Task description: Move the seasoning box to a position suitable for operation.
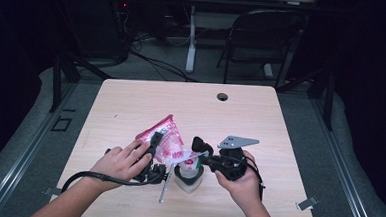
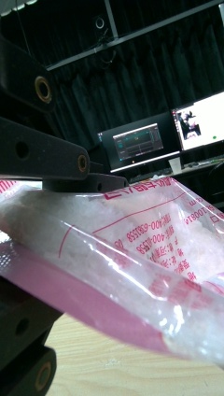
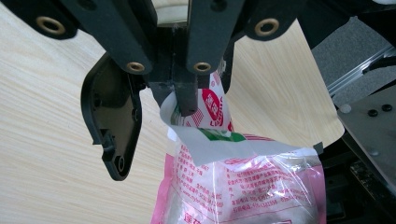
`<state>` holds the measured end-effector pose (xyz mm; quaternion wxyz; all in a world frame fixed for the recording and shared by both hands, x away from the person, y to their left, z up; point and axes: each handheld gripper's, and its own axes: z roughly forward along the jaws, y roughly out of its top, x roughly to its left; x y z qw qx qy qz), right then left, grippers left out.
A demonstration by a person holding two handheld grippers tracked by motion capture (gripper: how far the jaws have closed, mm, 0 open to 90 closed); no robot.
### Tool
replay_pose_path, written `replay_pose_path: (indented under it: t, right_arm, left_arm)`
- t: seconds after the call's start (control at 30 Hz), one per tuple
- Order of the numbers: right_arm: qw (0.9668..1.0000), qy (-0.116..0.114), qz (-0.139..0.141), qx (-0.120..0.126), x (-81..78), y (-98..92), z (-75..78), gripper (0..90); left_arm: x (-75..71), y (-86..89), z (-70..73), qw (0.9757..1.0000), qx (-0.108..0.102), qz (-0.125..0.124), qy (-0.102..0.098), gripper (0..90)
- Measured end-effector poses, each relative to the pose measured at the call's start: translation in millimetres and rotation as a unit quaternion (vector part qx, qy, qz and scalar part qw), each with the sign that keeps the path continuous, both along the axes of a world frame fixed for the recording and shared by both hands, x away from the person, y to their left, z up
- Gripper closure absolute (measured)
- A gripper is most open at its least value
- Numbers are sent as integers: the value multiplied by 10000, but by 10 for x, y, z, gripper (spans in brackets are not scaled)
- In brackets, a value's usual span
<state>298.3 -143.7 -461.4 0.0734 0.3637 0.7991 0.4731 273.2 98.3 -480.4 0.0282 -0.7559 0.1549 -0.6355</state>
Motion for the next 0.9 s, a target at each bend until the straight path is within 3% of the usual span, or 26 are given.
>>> replay_pose_path:
  t: [0.57,0.7,0.9]
  right_arm:
    - [10000,70,13,-57,0,-13,-11,900]
    - [10000,45,-39,-50,-1,-18,-7,900]
    - [10000,47,-45,-74,5,-24,-10,900]
  left_arm:
    - [-23,-6,4,9999,-105,-7,-64,749]
    - [-26,-25,1,9998,-41,-91,-169,749]
    - [-24,-31,-4,9999,-34,-95,-125,750]
